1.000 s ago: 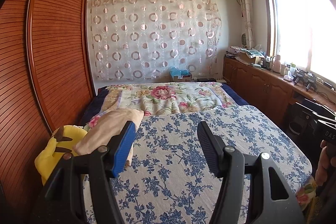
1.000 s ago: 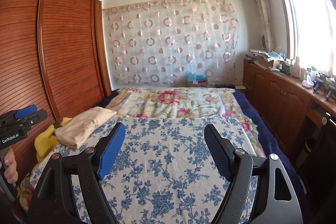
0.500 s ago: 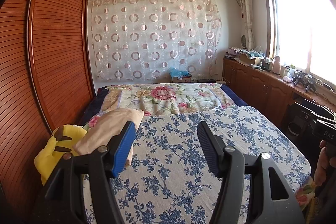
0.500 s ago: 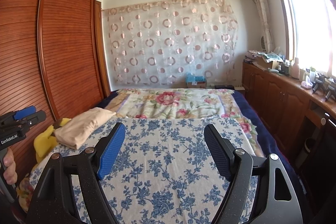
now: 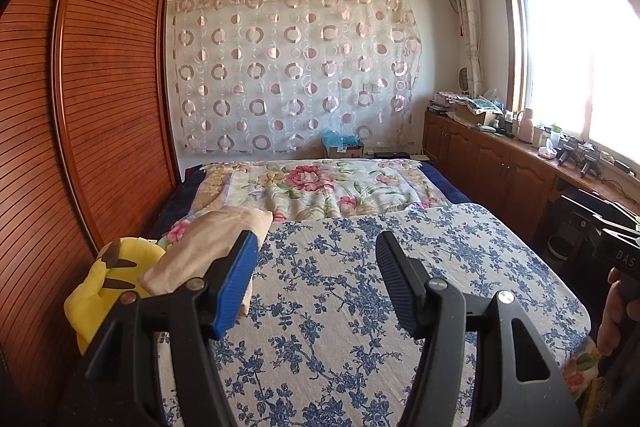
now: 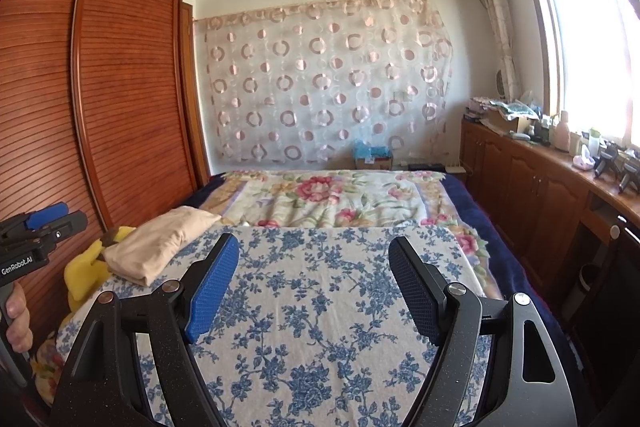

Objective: Fold small clothes

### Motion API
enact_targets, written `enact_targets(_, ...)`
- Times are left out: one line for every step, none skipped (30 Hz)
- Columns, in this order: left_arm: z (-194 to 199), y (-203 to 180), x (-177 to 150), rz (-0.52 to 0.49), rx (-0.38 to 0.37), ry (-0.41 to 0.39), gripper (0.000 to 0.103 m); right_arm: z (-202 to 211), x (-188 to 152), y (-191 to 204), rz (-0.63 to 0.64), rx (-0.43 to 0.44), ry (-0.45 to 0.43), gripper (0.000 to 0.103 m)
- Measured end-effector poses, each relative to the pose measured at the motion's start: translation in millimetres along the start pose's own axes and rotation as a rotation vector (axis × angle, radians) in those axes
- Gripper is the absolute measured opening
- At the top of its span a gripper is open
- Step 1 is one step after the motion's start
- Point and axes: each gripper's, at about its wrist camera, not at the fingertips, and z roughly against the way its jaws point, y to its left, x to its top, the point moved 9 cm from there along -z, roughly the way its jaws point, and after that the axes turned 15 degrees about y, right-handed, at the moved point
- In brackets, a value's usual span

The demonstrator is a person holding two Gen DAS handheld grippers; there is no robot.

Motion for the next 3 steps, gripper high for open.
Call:
enact_targets(1.1,-0.4,-0.3,0.0,-0.001,0.0,0.061,-0.2,-0.5,0.2,0.001,0.0,-0.001,0.079)
enact_targets(-0.1,0.0,-0.1,0.0,0.0,0.0,0.061,-0.4,-0.4,0.0,0.001,-0.002,0.0,0.079)
enact_targets(-0.2,0.0,-0.2,0.0,0.0,0.0,0.061,0.0,-0.4,-0.2,0.001,-0.002,-0.001,0.079)
